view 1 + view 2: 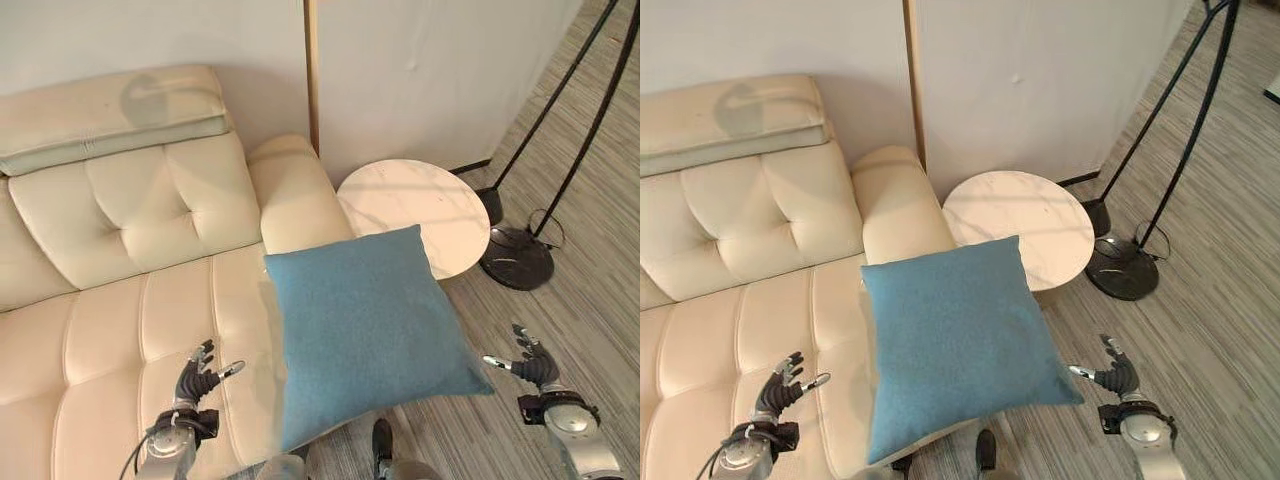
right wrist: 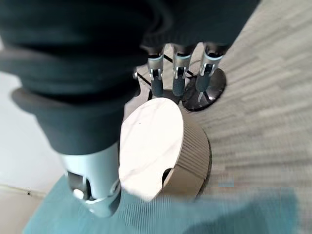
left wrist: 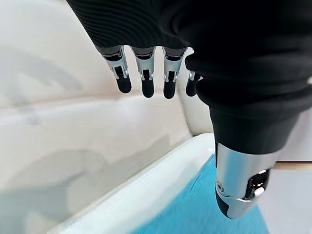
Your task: Pick up all the scattered cushions and arrange them neatly on the sofa.
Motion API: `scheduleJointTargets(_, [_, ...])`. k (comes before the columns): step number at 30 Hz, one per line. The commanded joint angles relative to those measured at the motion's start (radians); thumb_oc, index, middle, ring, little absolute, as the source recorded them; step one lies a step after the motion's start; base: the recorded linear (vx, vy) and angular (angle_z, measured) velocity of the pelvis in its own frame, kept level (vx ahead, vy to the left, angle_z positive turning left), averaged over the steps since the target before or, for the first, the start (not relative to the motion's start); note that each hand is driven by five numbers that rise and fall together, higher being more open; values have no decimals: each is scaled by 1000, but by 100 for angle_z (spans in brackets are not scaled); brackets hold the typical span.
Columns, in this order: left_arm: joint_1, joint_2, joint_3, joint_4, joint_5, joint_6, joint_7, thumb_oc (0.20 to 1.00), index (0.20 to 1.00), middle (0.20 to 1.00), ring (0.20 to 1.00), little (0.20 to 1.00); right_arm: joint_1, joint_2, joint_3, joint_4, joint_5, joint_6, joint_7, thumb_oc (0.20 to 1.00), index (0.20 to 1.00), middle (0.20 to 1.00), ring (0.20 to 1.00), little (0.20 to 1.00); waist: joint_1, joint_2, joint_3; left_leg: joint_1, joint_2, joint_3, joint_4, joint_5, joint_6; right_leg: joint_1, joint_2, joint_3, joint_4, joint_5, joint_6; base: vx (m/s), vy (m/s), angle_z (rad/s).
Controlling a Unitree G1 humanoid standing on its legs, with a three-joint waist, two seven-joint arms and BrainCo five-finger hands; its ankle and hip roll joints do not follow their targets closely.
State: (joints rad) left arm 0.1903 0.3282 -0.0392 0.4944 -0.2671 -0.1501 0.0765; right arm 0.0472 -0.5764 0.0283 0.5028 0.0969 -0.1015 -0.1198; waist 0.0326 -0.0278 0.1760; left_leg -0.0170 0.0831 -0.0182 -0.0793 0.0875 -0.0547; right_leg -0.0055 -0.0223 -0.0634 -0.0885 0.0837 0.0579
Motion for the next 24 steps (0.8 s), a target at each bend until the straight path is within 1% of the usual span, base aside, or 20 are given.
scheduleJointTargets(1, [-71, 46, -14, -19, -61, -39, -10, 1000, 1000, 1000, 1000, 1000, -47, -37, 3, -27, -4, -25, -3, 1000, 1000, 1000, 1000, 1000, 1, -57, -25, 20, -11, 1, 28, -104, -21, -47, -35, -37, 50, -82, 57, 28, -105, 27])
scheduleJointTargets(2, [-94, 40, -38, -14, -72, -37, -6, 1000, 1000, 1000, 1000, 1000, -76, -45, 40, -6, 10, -21, 5, 1000, 1000, 1000, 1000, 1000, 6, -54, -17, 11, -4, -7, 21, -91, -29, -46, -30, -54, 44, -86, 52, 7, -77, 20])
scheduleJointTargets(3, [-95, 39, -37, -13, -72, -37, -6, 1000, 1000, 1000, 1000, 1000, -78, -46, 41, -4, 10, -22, 5, 1000, 1000, 1000, 1000, 1000, 4, -54, -17, 11, -4, -9, 21, -90, -29, -46, -30, -55, 44, -87, 52, -36, -143, 21])
scheduleJointTargets(4, [-135, 32, -70, -4, -81, -36, -1, 1000, 1000, 1000, 1000, 1000, -118, -44, 83, 25, 30, -18, 7, 1000, 1000, 1000, 1000, 1000, 9, -52, 0, -7, 3, -18, 15, -76, -36, -55, -26, -68, 46, -90, 46, -43, -69, 24])
scheduleJointTargets(5, [-136, 32, -70, -4, -81, -37, -1, 1000, 1000, 1000, 1000, 1000, -120, -44, 84, 26, 31, -19, 7, 1000, 1000, 1000, 1000, 1000, 8, -52, 0, -8, 2, -19, 15, -76, -36, -56, -27, -69, 46, -90, 46, -149, -143, 27])
scheduleJointTargets(6, [-188, 24, -108, 11, -93, -38, 8, 1000, 1000, 1000, 1000, 1000, -173, -32, 131, 58, 57, -16, 6, 1000, 1000, 1000, 1000, 1000, 13, -49, 30, -40, 6, -30, 15, -64, -42, -83, -24, -83, 54, -90, 40, -174, -100, 39])
scheduleJointTargets(9, [-291, 4, -169, 37, -119, -50, 30, 1000, 1000, 1000, 1000, 1000, -285, 6, 205, 113, 103, -19, -10, 1000, 1000, 1000, 1000, 1000, 13, -41, 77, -111, 7, -47, 20, -45, -50, -155, -25, -101, 75, -83, 36, -208, -82, 29])
scheduleJointTargets(11, [-405, -11, -236, 66, -120, -58, 56, 1000, 1000, 1000, 1000, 1000, -398, 56, 273, 167, 142, -23, -23, 1000, 1000, 1000, 1000, 1000, 13, -33, 112, -167, 3, -48, 24, -27, -54, -217, -27, -102, 90, -70, 36, -226, -27, 4])
scheduleJointTargets(12, [-528, -19, -290, 113, -121, -68, 82, 1000, 1000, 1000, 1000, 1000, -507, 100, 336, 213, 172, -31, -37, 1000, 1000, 1000, 1000, 1000, 12, -29, 122, -211, 4, -44, 22, -10, -59, -267, -29, -100, 100, -60, 38, -162, -5, -12])
scheduleJointTargets(13, [-531, -19, -290, 115, -121, -69, 82, 1000, 1000, 1000, 1000, 1000, -510, 101, 337, 216, 172, -32, -37, 1000, 1000, 1000, 1000, 1000, 12, -29, 122, -213, 4, -44, 23, -10, -59, -270, -29, -99, 101, -60, 38, -117, 17, -13])
scheduleJointTargets(16, [-702, -35, -356, 188, -134, -72, 117, 1000, 1000, 1000, 1000, 1000, -645, 164, 403, 272, 203, -32, -62, 1000, 1000, 1000, 1000, 1000, 7, -16, 142, -245, 4, -35, 9, 12, -66, -311, -30, -96, 103, -48, 42, -55, 27, -3])
scheduleJointTargets(17, [-704, -36, -355, 190, -134, -73, 117, 1000, 1000, 1000, 1000, 1000, -648, 164, 403, 273, 204, -32, -61, 1000, 1000, 1000, 1000, 1000, 6, -16, 142, -247, 4, -35, 9, 12, -66, -312, -31, -97, 103, -48, 42, -55, 40, 0])
scheduleJointTargets(18, [-777, -46, -381, 202, -141, -79, 138, 1000, 1000, 1000, 1000, 1000, -692, 204, 429, 269, 225, -35, -71, 944, 944, 944, 944, 944, 2, -7, 152, -264, 3, -34, 2, 24, -71, -326, -32, -96, 99, -41, 45, -43, 41, -9])
scheduleJointTargets(19, [-795, -54, -384, 194, -150, -82, 144, 517, 517, 517, 517, 517, -698, 220, 428, 258, 243, -43, -73, 200, 200, 200, 200, 200, -2, -5, 154, -266, 3, -34, -1, 28, -72, -327, -32, -96, 95, -38, 47, -42, 56, -7])
scheduleJointTargets(20, [-805, -60, -388, 181, -154, -88, 152, 200, 200, 200, 200, 200, -698, 237, 428, 245, 261, -51, -73, 200, 200, 200, 200, 200, -4, -2, 154, -266, 2, -32, -5, 30, -73, -327, -32, -97, 91, -37, 48, -11, 50, -1])
scheduleJointTargets(21, [-809, -63, -390, 165, -162, -96, 156, 200, 200, 200, 200, 200, -692, 252, 428, 223, 285, -64, -71, 200, 200, 200, 200, 200, -6, 0, 154, -267, 2, -30, -7, 31, -74, -325, -33, -97, 87, -35, 50, 4, 51, 2])
scheduleJointTargets(24, [-800, -71, -386, 136, -165, -105, 156, 200, 200, 200, 200, 200, -668, 266, 428, 185, 291, -78, -65, 200, 200, 200, 200, 200, -11, 1, 148, -262, 0, -29, -8, 26, -75, -318, -35, -97, 81, -35, 50, 12, 39, -1])
